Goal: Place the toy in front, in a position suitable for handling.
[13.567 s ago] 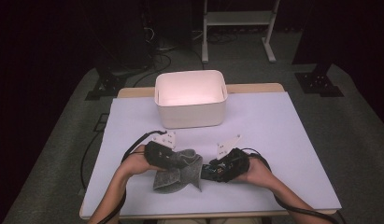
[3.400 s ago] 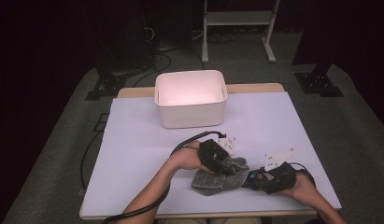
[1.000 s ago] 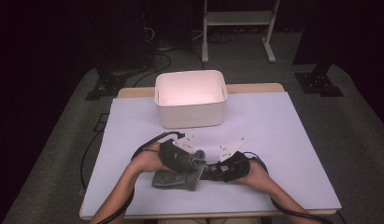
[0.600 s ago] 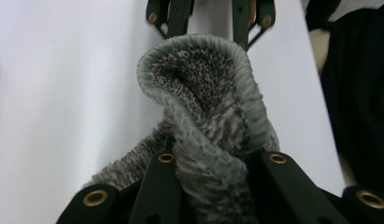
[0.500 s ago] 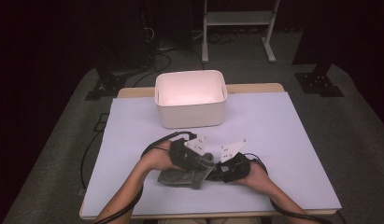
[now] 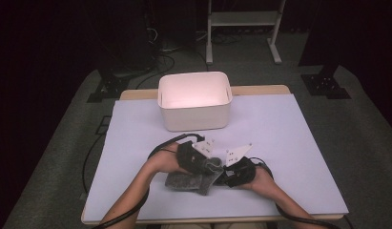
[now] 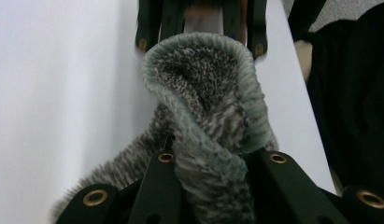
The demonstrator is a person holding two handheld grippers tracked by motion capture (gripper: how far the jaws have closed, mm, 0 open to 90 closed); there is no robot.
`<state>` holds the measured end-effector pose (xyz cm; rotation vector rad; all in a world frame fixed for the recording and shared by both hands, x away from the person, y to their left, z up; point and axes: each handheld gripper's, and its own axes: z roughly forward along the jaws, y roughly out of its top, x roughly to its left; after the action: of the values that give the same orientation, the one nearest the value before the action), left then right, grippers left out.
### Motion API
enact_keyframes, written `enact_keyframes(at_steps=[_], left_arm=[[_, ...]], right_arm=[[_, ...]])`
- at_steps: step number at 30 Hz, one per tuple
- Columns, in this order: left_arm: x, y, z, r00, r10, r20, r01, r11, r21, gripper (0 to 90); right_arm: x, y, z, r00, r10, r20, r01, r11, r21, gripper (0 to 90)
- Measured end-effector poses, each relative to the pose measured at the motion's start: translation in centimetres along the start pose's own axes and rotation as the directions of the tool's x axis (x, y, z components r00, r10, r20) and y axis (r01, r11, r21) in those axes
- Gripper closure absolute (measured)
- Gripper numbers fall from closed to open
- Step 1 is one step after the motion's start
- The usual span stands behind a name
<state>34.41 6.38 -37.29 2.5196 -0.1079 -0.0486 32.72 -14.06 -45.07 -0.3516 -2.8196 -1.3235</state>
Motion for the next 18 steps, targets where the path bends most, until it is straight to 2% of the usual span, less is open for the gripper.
enact_keyframes(at_steps=[8, 12, 14, 18], left_arm=[[-0.2, -3.5, -3.0, 0.9955, -0.071, -0.063, 0.071, 0.9975, -0.001, 76.4], [-0.3, -4.8, -3.9, 0.9925, -0.098, -0.072, 0.097, 0.9951, -0.015, 75.7], [-0.4, -5.4, -4.3, 0.9908, -0.104, -0.087, 0.104, 0.9946, -0.008, 75.4], [-0.5, -6.0, -4.4, 0.9876, -0.125, -0.095, 0.125, 0.9921, -0.006, 74.8]], right_arm=[[-0.1, -0.1, -0.1, 1.0000, -0.001, -0.001, 0.001, 1.0000, 0.003, 64.0], [-0.1, -0.1, -0.1, 1.0000, -0.003, -0.001, 0.003, 1.0000, 0.005, 64.0], [-0.1, -0.1, -0.1, 1.0000, -0.002, -0.003, 0.002, 1.0000, 0.004, 64.0], [-0.2, -0.1, -0.1, 1.0000, 0.002, -0.003, -0.002, 1.0000, 0.004, 64.0]])
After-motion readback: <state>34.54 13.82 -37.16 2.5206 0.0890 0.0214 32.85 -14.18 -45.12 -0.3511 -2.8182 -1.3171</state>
